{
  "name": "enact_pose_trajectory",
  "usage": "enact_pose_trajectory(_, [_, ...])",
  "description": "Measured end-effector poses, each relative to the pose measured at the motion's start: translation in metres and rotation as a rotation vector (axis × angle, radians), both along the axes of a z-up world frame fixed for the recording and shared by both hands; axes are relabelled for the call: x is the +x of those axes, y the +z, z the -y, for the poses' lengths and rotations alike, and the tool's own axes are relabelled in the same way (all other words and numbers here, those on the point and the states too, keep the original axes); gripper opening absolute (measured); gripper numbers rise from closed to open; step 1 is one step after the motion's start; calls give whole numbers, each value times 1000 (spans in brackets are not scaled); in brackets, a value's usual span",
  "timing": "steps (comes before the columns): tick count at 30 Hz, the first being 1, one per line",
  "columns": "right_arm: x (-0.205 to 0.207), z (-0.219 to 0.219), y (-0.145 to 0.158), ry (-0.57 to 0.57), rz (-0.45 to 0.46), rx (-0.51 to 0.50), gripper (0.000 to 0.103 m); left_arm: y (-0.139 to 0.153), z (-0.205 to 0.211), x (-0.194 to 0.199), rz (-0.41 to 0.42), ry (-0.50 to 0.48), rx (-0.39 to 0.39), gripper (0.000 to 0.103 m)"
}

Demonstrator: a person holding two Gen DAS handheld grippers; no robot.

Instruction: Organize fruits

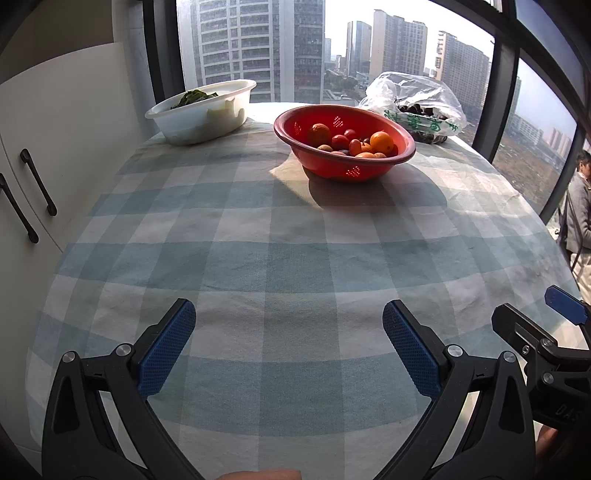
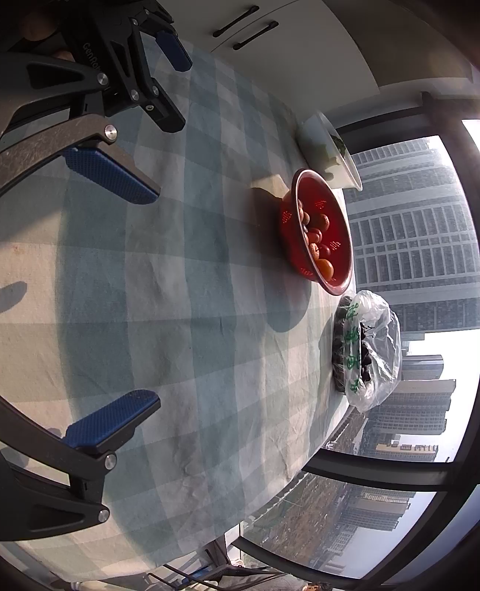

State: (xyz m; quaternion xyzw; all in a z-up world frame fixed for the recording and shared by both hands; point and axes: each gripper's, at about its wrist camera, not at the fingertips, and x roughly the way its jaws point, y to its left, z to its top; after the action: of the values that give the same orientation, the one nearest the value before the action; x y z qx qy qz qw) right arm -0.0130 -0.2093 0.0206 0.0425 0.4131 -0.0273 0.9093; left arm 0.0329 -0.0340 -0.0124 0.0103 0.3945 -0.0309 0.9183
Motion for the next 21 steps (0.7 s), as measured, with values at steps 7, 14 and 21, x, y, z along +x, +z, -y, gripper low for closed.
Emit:
enact_pose_trajectory(7, [0,1,0,1,-2,0,103,0,0,1,0,-1,0,103])
enact_pose_trajectory(14, [0,1,-1,3,-3,-1,103,-1,-1,0,-1,1,-1,103])
enact_pose_trajectory(21, [0,0,-1,2,-4,-1,103,-1,-1,1,-1,0,0,103])
